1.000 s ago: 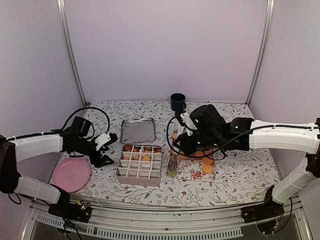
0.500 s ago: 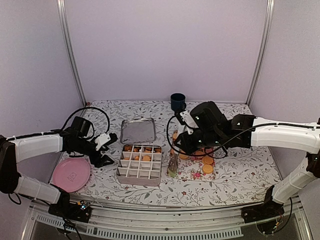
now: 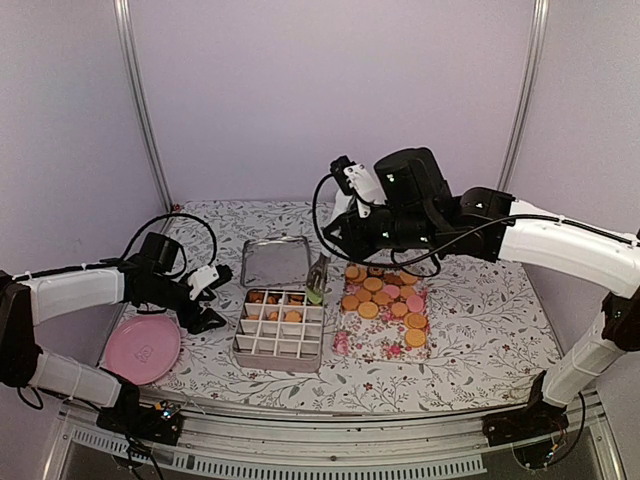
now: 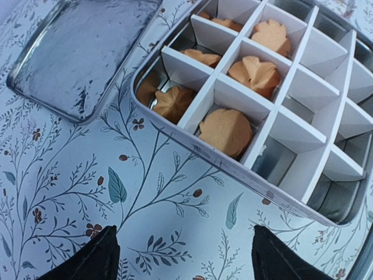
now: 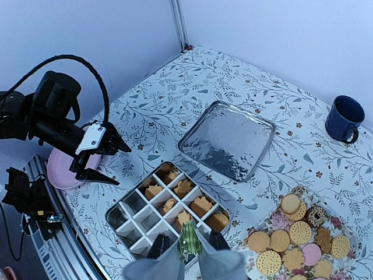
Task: Pack the cookies
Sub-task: Place the fake cookies in the empty pocket of the box.
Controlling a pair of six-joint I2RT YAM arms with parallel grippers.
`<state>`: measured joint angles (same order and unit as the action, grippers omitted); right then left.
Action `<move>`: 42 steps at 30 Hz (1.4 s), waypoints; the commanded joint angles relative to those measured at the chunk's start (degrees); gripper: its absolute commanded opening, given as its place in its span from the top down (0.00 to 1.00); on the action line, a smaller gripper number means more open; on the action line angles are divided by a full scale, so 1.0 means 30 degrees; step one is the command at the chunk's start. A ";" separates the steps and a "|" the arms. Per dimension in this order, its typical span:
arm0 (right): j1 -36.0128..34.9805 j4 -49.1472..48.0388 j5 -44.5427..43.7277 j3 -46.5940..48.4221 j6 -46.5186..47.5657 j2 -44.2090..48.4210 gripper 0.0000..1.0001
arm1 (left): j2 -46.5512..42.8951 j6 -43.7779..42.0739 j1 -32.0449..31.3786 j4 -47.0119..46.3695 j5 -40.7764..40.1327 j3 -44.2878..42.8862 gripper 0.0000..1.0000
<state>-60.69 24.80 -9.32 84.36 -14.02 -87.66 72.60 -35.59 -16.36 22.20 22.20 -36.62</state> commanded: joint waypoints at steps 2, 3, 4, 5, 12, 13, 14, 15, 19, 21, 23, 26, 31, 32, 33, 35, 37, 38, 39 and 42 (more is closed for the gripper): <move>-0.0074 -0.0444 -0.0570 0.1330 0.1089 -0.2091 1.00 | -0.0359 -0.0289 0.0183 0.0171 0.0191 -0.0209 0.21; -0.0067 -0.0443 -0.0634 0.1391 0.1124 -0.2336 1.00 | -0.0353 -0.0319 0.0188 0.0163 0.0146 -0.0148 0.21; -0.0066 -0.0443 -0.0707 0.1432 0.1172 -0.2579 1.00 | -0.0377 -0.0319 0.0206 0.0138 0.0136 -0.0115 0.21; -0.0073 -0.0443 -0.0852 0.1441 0.1211 -0.2803 1.00 | -0.0380 -0.0348 0.0209 0.0085 0.0157 -0.0067 0.21; -0.0081 -0.0602 -0.0959 0.1361 0.1133 -0.3465 1.00 | -0.0396 -0.0467 0.0181 0.0043 0.0097 0.0019 0.21; -0.0075 -0.0654 -0.0917 0.1355 0.1104 -0.3541 1.00 | -0.0386 -0.0484 0.0195 0.0057 0.0050 0.0001 0.21; -0.0074 -0.0700 -0.0882 0.1354 0.1101 -0.3623 1.00 | -0.0382 -0.0497 0.0182 0.0045 0.0066 -0.0008 0.21; -0.0081 -0.0706 -0.0892 0.1354 0.1019 -0.3711 1.00 | -0.0381 -0.0513 0.0173 0.0043 0.0035 -0.0024 0.21; -0.0174 -0.0512 -0.1005 0.1430 0.0801 -0.4053 1.00 | -0.0438 -0.0499 0.0176 0.0101 0.0028 -0.0087 0.21; -0.0217 -0.0424 -0.1022 0.1482 0.0734 -0.4161 0.99 | -0.0440 -0.0513 0.0181 0.0127 0.0022 -0.0091 0.21; -0.0221 -0.0286 -0.0976 0.1575 0.0650 -0.4290 0.92 | -0.0440 -0.0528 0.0180 0.0131 0.0016 -0.0102 0.21; -0.0250 -0.0065 -0.1039 0.1801 0.0635 -0.4370 0.82 | -0.0444 -0.0555 0.0178 0.0211 0.0031 -0.0149 0.21; -0.0246 -0.0142 -0.1346 0.1793 0.0665 -0.3934 0.70 | -0.0467 -0.0586 0.0175 0.0314 0.0026 -0.0163 0.21; -0.0224 -0.0182 -0.1386 0.1793 0.0705 -0.3852 0.69 | -0.0469 -0.0608 0.0179 0.0307 0.0019 -0.0197 0.21; -0.0247 -0.0198 -0.1387 0.1793 0.0732 -0.3750 0.69 | -0.0491 -0.0615 0.0165 0.0307 0.0036 -0.0202 0.21; -0.0243 -0.0209 -0.1453 0.1793 0.0747 -0.3640 0.68 | -0.0470 -0.0591 0.0172 0.0335 0.0024 -0.0218 0.21; -0.0250 -0.0213 -0.1490 0.1765 0.0725 -0.3496 0.68 | -0.0469 -0.0614 0.0165 0.0336 0.0038 -0.0230 0.21; -0.0250 -0.0202 -0.1558 0.1764 0.0741 -0.3413 0.68 | -0.0443 -0.0612 0.0178 0.0336 0.0039 -0.0224 0.21; -0.0235 -0.0208 -0.1640 0.1764 0.0747 -0.3329 0.69 | -0.0440 -0.0615 0.0165 0.0336 0.0068 -0.0231 0.21; -0.0250 -0.0011 -0.2205 0.1644 0.0764 -0.2833 0.69 | -0.0440 -0.0616 0.0177 0.0337 0.0051 -0.0239 0.21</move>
<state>-61.12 25.32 -13.15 87.70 -11.77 -99.92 72.58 -36.88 -16.21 22.22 22.00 -36.60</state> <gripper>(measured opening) 0.315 0.789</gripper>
